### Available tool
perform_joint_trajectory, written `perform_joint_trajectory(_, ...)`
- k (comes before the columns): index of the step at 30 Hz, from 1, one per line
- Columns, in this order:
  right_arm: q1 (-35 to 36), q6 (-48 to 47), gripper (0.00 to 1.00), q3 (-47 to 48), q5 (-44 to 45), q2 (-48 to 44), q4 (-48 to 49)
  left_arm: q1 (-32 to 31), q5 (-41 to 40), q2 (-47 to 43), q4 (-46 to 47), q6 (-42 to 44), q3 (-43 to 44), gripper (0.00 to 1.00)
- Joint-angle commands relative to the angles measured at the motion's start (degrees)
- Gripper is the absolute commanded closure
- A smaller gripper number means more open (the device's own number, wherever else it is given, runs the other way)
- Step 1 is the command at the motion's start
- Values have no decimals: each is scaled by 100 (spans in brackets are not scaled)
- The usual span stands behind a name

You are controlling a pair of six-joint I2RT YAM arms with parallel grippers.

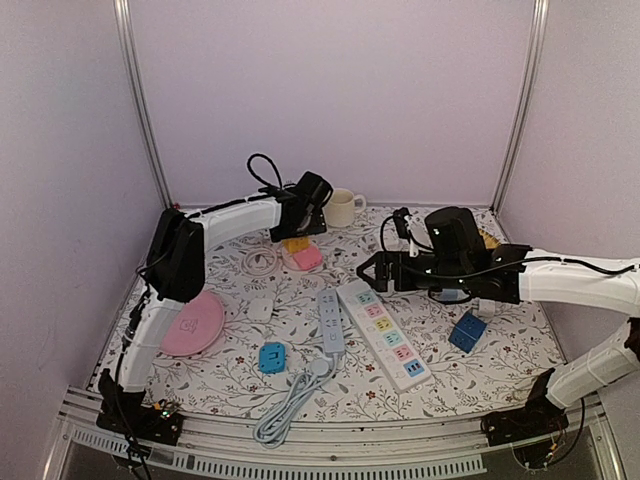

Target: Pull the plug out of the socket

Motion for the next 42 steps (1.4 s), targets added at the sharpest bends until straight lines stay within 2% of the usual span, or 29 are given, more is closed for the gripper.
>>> perform_joint_trajectory(1,-32,-3,1,-136,16,-169,-131,80,-531,463,-656,-276,711,3)
perform_joint_trajectory(6,-31,-4,1,-114,-12,-150,-145,152,-492,583,-577,-417,707,3)
perform_joint_trajectory(8,-34,-15,1,-91,-25,-124,-163,192,-402,579,-500,-319,711,7)
perform_joint_trajectory(14,-34,-12,1,-91,-48,-60,-159,294,-82,111,38,133,190,36)
perform_joint_trajectory(17,-36,-3,1,-89,-80,12,-131,350,246,-328,551,309,-427,49)
perform_joint_trajectory(20,-32,30,1,-110,-117,25,-38,392,632,-883,1223,526,-1276,58)
perform_joint_trajectory(29,-192,195,1,-240,-514,170,506,384,1894,-2319,2897,983,-3112,68)
perform_joint_trajectory(35,-401,390,1,-212,-1099,573,1158,346,2624,-3475,4138,1131,-4474,69)
perform_joint_trajectory(42,-651,689,0,136,-1773,1359,1901,192,3193,-4291,5299,1237,-5665,69)
